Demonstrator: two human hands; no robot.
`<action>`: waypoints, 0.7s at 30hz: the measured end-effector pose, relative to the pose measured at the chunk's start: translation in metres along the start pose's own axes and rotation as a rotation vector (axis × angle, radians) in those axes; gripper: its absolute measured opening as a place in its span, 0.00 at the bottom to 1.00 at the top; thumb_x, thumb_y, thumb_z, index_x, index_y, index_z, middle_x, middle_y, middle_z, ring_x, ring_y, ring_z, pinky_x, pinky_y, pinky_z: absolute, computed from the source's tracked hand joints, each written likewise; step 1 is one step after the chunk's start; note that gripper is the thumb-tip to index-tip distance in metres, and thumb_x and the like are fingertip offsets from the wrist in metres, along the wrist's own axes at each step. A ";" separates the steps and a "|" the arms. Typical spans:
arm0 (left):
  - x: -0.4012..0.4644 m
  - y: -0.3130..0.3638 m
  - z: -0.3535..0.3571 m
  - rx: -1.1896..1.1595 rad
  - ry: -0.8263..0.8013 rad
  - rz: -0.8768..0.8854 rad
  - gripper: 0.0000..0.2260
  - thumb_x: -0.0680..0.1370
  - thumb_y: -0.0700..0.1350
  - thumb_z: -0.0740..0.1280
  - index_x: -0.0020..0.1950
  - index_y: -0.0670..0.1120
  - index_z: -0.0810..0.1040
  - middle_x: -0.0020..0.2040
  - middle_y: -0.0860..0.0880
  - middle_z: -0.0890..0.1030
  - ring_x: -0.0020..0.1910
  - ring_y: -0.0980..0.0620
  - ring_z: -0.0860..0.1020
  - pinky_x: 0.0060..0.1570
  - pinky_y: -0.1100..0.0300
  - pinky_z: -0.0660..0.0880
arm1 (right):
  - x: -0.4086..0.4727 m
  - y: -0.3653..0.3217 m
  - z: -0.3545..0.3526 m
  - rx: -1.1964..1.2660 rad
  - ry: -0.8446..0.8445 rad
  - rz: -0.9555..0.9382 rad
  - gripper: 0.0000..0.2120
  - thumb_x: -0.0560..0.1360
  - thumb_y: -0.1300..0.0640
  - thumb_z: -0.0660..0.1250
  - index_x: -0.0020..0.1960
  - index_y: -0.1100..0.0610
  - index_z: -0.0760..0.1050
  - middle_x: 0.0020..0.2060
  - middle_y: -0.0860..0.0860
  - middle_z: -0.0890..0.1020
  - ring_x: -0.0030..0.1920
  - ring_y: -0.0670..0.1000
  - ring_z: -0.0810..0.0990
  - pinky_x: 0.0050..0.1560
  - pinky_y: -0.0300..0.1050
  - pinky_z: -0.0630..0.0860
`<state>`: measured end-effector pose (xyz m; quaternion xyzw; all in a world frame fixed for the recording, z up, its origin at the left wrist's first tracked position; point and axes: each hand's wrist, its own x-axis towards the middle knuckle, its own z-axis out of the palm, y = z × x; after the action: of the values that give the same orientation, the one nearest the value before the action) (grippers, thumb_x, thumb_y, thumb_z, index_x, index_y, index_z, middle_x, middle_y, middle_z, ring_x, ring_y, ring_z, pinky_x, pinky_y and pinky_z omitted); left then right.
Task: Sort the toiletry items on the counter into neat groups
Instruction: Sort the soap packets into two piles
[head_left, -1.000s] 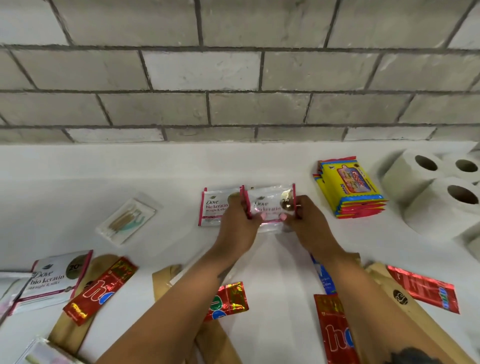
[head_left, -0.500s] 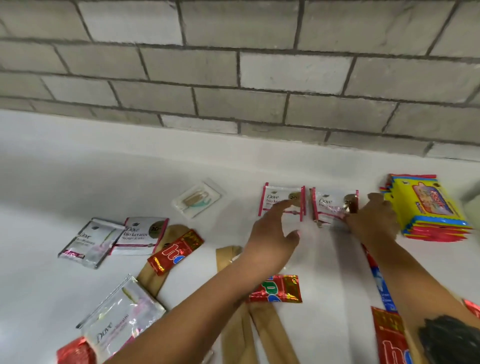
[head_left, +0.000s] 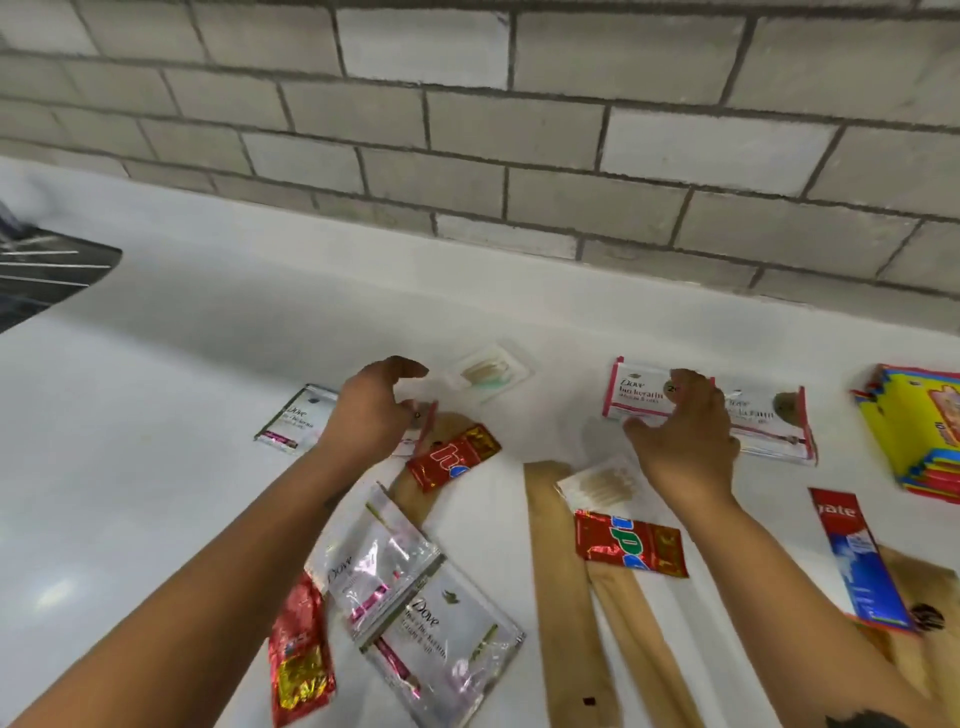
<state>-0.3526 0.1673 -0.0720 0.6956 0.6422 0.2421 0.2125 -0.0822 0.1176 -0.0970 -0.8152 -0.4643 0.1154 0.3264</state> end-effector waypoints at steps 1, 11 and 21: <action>0.004 -0.011 -0.008 0.030 0.019 -0.023 0.18 0.75 0.35 0.65 0.63 0.48 0.75 0.65 0.48 0.76 0.62 0.50 0.74 0.52 0.66 0.66 | -0.006 -0.007 0.006 0.009 -0.022 -0.017 0.30 0.69 0.53 0.70 0.68 0.54 0.63 0.65 0.54 0.70 0.67 0.58 0.68 0.67 0.61 0.65; 0.036 -0.103 -0.040 0.416 -0.166 -0.457 0.42 0.64 0.62 0.74 0.68 0.40 0.65 0.65 0.39 0.70 0.67 0.40 0.67 0.65 0.51 0.64 | -0.039 -0.068 0.051 0.078 -0.141 -0.127 0.29 0.70 0.54 0.70 0.68 0.53 0.64 0.62 0.53 0.73 0.64 0.56 0.71 0.61 0.54 0.66; 0.038 -0.136 -0.040 0.260 -0.180 -0.508 0.49 0.47 0.67 0.78 0.60 0.42 0.70 0.59 0.41 0.74 0.62 0.40 0.71 0.59 0.50 0.71 | -0.071 -0.089 0.061 0.082 -0.373 -0.170 0.15 0.69 0.51 0.72 0.54 0.48 0.72 0.42 0.44 0.79 0.49 0.52 0.79 0.50 0.46 0.73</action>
<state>-0.4824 0.2162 -0.1203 0.5526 0.8000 0.0343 0.2314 -0.2109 0.1162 -0.0949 -0.7236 -0.5787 0.2554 0.2762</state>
